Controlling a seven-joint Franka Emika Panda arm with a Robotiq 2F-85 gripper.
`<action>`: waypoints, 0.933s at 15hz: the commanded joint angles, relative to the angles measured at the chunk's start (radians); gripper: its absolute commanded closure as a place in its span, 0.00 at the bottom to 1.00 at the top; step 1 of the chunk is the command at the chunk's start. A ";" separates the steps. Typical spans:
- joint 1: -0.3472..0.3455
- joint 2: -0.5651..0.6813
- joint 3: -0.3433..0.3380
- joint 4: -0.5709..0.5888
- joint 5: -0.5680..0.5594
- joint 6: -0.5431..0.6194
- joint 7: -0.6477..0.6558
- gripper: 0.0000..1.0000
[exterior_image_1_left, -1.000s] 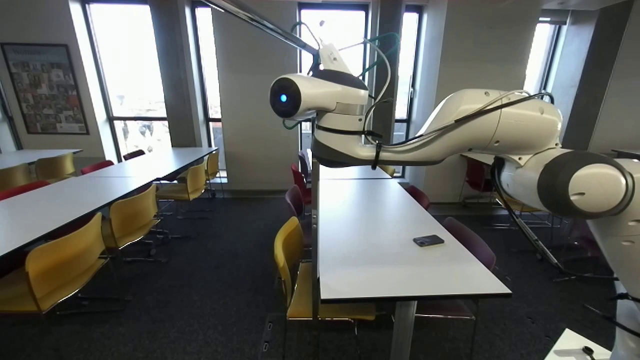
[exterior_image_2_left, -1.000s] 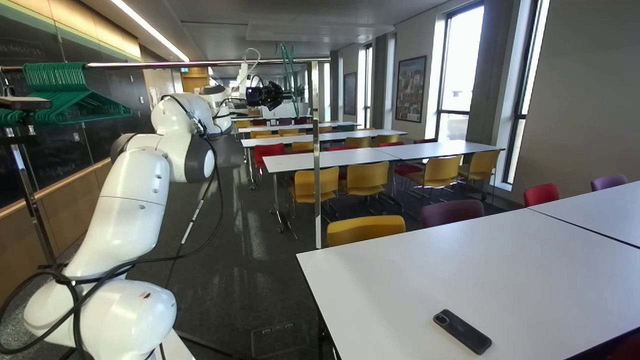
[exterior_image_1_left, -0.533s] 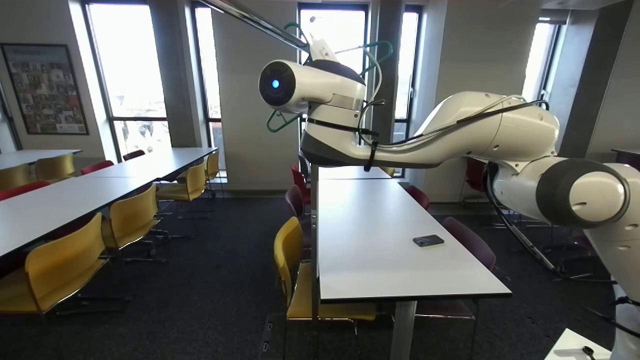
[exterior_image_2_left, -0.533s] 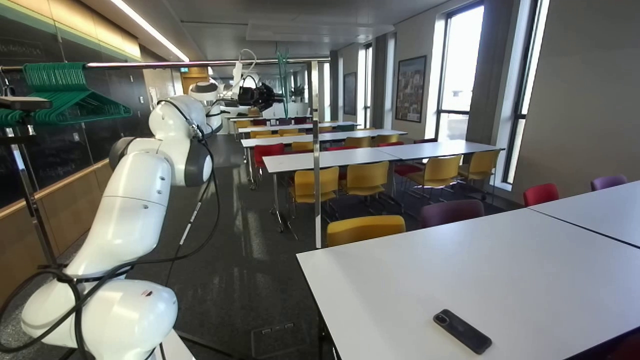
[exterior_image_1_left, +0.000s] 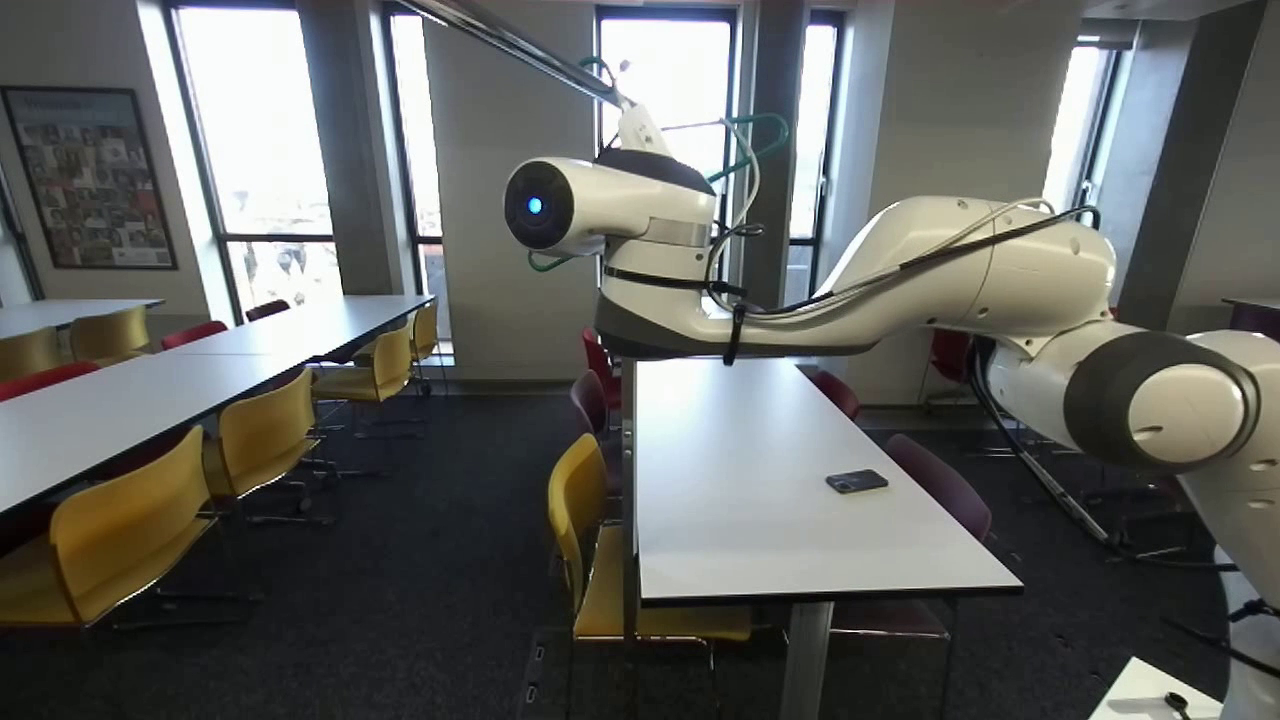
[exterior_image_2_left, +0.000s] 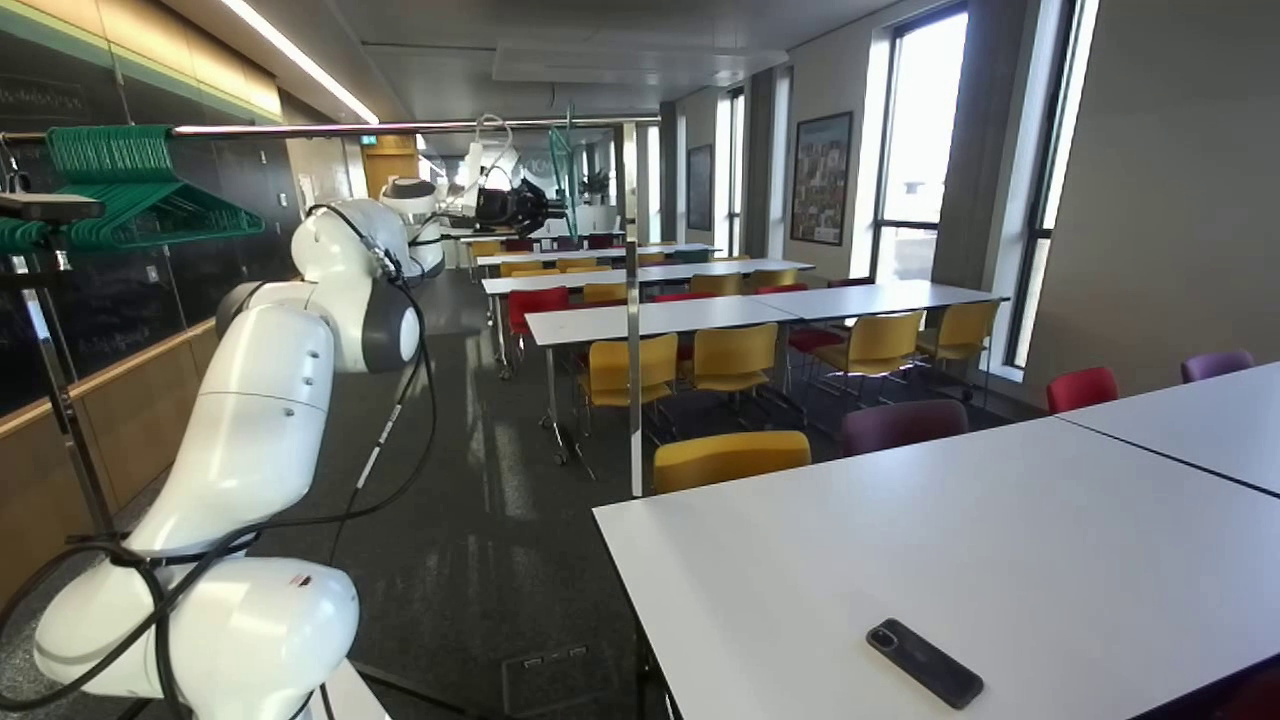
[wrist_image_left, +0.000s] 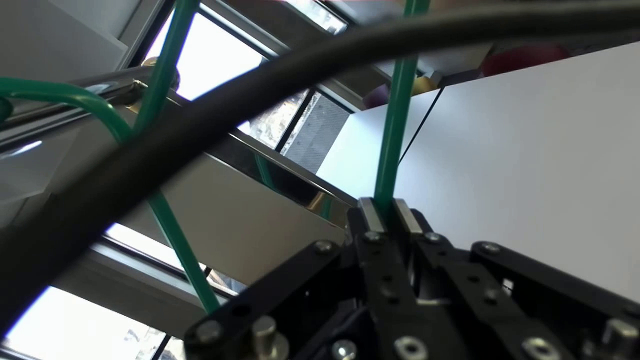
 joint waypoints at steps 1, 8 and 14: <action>0.031 -0.015 -0.052 -0.045 0.029 0.024 0.016 0.97; 0.017 -0.026 -0.026 -0.141 0.027 0.004 0.141 0.97; 0.001 -0.053 0.022 -0.188 0.108 0.015 0.356 0.40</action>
